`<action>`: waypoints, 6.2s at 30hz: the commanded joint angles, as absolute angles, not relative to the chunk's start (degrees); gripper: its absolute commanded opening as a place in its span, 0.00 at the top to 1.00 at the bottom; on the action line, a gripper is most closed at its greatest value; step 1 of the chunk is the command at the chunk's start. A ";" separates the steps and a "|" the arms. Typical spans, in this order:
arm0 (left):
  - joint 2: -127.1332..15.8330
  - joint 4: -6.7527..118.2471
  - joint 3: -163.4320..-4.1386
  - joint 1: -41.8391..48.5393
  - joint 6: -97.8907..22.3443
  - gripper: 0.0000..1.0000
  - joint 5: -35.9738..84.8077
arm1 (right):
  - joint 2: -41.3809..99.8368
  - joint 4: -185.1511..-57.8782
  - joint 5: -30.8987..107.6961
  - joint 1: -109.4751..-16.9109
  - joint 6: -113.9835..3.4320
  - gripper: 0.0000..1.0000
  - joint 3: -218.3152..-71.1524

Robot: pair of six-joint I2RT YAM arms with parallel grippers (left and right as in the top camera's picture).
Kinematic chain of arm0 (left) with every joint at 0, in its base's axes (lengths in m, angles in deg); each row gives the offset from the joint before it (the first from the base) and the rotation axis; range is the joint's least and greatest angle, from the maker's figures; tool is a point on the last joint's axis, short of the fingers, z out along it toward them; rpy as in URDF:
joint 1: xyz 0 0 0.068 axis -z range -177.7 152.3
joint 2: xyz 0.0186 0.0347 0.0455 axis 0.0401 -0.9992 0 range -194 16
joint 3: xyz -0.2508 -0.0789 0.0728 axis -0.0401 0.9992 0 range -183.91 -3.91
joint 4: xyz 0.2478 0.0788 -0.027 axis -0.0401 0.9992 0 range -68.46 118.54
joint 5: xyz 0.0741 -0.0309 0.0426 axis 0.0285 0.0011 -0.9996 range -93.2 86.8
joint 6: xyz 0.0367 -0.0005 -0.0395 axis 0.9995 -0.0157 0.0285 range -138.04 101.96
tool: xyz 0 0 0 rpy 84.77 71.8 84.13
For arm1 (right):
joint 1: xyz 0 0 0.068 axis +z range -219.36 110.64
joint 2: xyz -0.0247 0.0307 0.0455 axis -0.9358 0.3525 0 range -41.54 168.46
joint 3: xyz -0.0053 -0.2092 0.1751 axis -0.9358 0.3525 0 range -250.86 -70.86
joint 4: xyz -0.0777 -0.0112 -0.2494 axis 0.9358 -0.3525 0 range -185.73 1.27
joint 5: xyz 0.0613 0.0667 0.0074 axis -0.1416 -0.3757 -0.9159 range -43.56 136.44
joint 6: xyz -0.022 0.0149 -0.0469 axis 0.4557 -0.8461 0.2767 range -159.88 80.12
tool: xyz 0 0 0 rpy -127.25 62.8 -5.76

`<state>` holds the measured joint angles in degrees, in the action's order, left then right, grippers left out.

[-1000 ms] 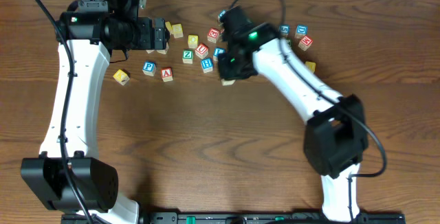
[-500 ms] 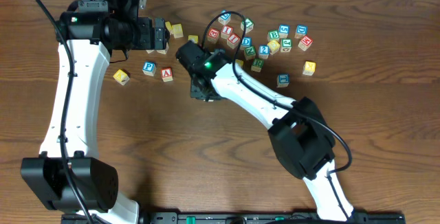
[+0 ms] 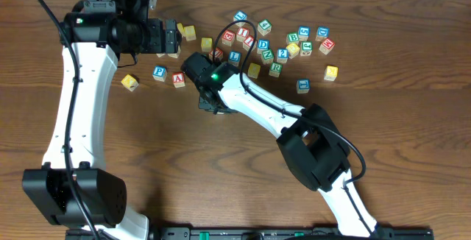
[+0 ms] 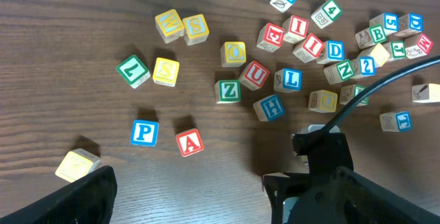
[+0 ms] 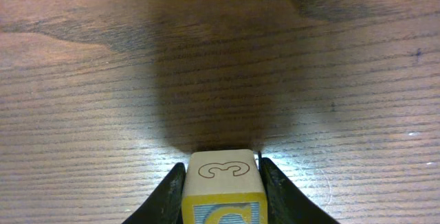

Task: Spell out CORL
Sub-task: 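Carry the C block to the open table area and release it, then move the right gripper into the pile and grasp the yellow O block, then carry the O block and set it right of the C block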

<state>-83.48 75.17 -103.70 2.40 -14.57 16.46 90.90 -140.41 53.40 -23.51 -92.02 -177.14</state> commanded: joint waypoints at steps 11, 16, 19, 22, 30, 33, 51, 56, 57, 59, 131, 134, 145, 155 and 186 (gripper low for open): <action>-83.88 75.28 -105.23 2.27 -13.76 0.02 17.34 | 90.29 -143.05 54.32 -23.69 -91.12 0.54 -180.31; -83.88 75.28 -105.23 2.27 -13.76 0.02 17.34 | 86.53 -145.92 55.96 -26.68 -85.90 0.50 -183.82; -83.88 75.28 -105.23 2.27 -13.76 0.03 17.34 | 83.18 -148.39 55.96 -31.27 -80.30 0.49 -185.57; -83.88 75.28 -105.23 2.27 -13.76 0.02 17.34 | 80.97 -148.93 55.70 -36.10 -76.24 0.48 -185.60; -83.88 75.28 -105.23 2.27 -13.76 0.02 17.34 | 80.97 -147.78 52.09 -44.65 -71.41 0.48 -185.53; -83.88 75.28 -105.23 2.27 -13.76 0.02 17.34 | 80.97 -147.45 52.05 -46.02 -69.88 0.48 -185.49; -83.88 75.28 -105.23 2.27 -13.76 0.02 17.34 | 89.72 -146.79 51.11 -47.71 -70.03 0.48 -185.44; -83.88 75.28 -105.23 2.27 -13.76 0.02 17.34 | 91.12 -146.62 50.32 -47.66 -70.03 0.48 -185.44; -83.88 75.28 -105.23 2.27 -13.76 0.03 17.34 | 91.12 -146.57 50.30 -47.64 -70.03 0.48 -185.44; -83.88 75.28 -105.23 2.27 -13.76 0.02 17.34 | 91.12 -146.18 49.82 -47.62 -70.01 0.48 -185.44; -83.88 75.28 -105.23 2.27 -13.76 0.02 17.34 | 97.48 -140.85 46.06 -41.50 -75.21 0.74 -185.05; -83.88 75.28 -105.23 2.27 -13.76 0.02 17.34 | 97.48 -140.83 46.08 -41.52 -75.17 0.79 -185.05; -83.88 75.28 -105.23 2.27 -13.76 0.02 17.34 | 88.45 -144.76 41.27 -41.70 -66.77 0.81 -185.51; -83.88 75.28 -105.23 2.27 -13.76 0.02 17.34 | 89.45 -157.79 41.56 -34.27 -65.50 0.82 -184.76; -83.88 75.28 -105.23 2.27 -13.76 0.02 17.34 | 89.65 -148.13 52.14 -28.58 -73.02 0.49 -178.67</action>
<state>-83.53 75.17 -103.70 2.40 -14.55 16.46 90.07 -147.80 51.46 -27.88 -72.72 -176.77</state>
